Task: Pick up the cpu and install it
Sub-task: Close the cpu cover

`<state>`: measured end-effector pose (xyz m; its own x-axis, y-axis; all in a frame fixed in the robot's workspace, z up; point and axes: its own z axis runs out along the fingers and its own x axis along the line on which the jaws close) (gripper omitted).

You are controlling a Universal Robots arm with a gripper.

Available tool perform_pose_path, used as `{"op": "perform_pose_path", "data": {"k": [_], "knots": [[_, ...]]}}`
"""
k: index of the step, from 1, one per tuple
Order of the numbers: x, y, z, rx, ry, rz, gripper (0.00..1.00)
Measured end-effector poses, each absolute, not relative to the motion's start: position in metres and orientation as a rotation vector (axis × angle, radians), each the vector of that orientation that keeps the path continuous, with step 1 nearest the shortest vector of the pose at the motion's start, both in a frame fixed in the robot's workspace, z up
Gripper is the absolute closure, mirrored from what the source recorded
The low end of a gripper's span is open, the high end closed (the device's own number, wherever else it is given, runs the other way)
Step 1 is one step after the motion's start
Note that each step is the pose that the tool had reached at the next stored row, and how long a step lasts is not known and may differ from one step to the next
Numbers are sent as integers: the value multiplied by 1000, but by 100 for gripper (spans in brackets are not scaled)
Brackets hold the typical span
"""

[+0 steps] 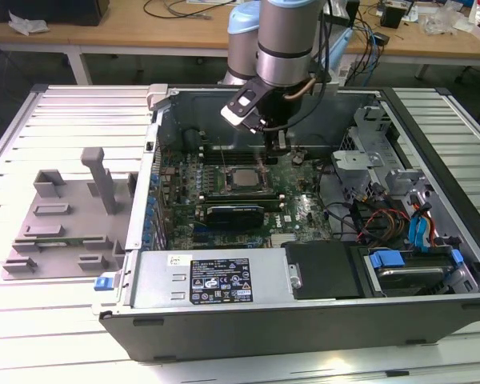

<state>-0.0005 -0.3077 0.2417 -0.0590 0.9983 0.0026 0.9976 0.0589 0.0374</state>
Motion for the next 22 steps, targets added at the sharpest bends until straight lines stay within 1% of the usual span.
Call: {"op": "perform_pose_path", "data": {"k": [5, 6, 8, 9, 17, 22], "knots": [[-1, -308, 242, 2139, 2270, 43, 89], [-1, -308, 241, 2144, 2275, 33, 89], [-1, -308, 241, 2162, 2294, -6, 89], [-1, -308, 241, 2165, 2297, -13, 89], [-22, -308, 235, 2166, 2298, -11, 89], [-23, -309, 233, 2165, 2299, -12, 89]]}}
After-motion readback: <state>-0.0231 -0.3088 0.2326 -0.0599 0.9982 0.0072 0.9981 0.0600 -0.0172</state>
